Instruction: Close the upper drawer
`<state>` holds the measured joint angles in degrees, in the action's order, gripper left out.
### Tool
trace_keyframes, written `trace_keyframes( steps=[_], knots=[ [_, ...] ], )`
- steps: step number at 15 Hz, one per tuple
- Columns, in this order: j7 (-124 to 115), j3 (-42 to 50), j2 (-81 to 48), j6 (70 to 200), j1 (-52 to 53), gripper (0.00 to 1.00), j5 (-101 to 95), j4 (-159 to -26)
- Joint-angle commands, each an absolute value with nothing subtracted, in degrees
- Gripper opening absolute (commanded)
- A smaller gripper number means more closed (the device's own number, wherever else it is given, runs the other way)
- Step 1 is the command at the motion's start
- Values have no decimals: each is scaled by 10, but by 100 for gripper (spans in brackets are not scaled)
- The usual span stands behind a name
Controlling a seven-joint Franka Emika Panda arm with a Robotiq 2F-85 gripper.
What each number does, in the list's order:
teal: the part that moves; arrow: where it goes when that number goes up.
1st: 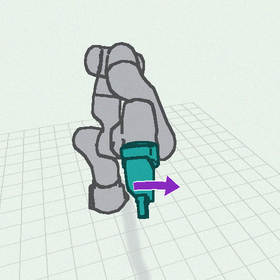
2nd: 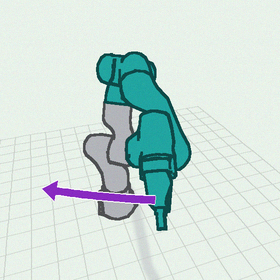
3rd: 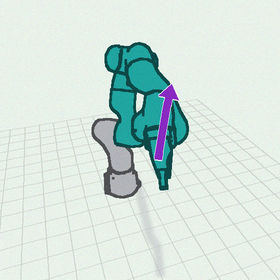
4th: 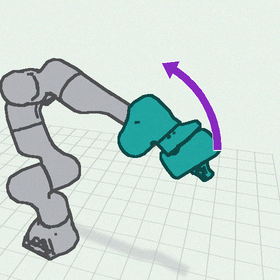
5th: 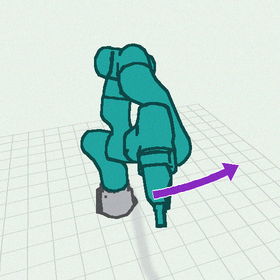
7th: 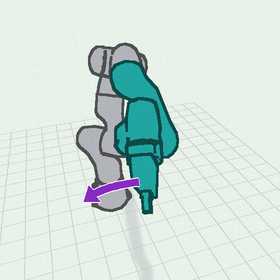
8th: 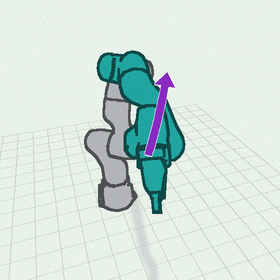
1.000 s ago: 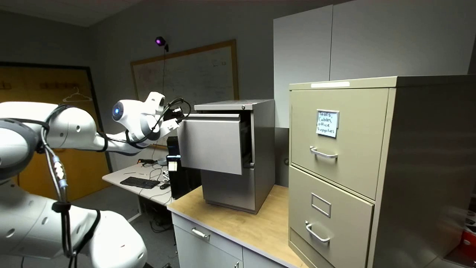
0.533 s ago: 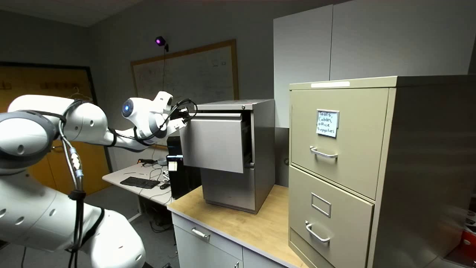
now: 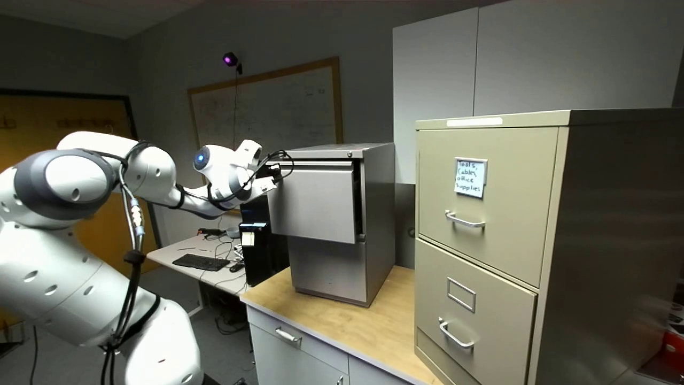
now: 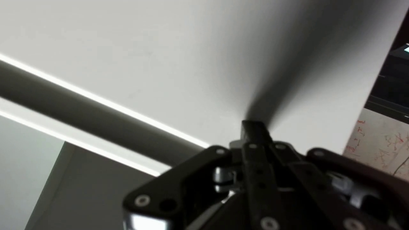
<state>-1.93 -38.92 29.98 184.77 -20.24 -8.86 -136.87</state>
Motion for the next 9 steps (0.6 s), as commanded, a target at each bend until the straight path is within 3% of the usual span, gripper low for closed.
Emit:
trace_keyframes(
  steps=[1, 9],
  knots=[
    [-35, -452, 248, 1824, -268, 0, -91, -1302],
    [-46, -585, 190, 1775, -402, 0, -101, -1205]
  ],
)
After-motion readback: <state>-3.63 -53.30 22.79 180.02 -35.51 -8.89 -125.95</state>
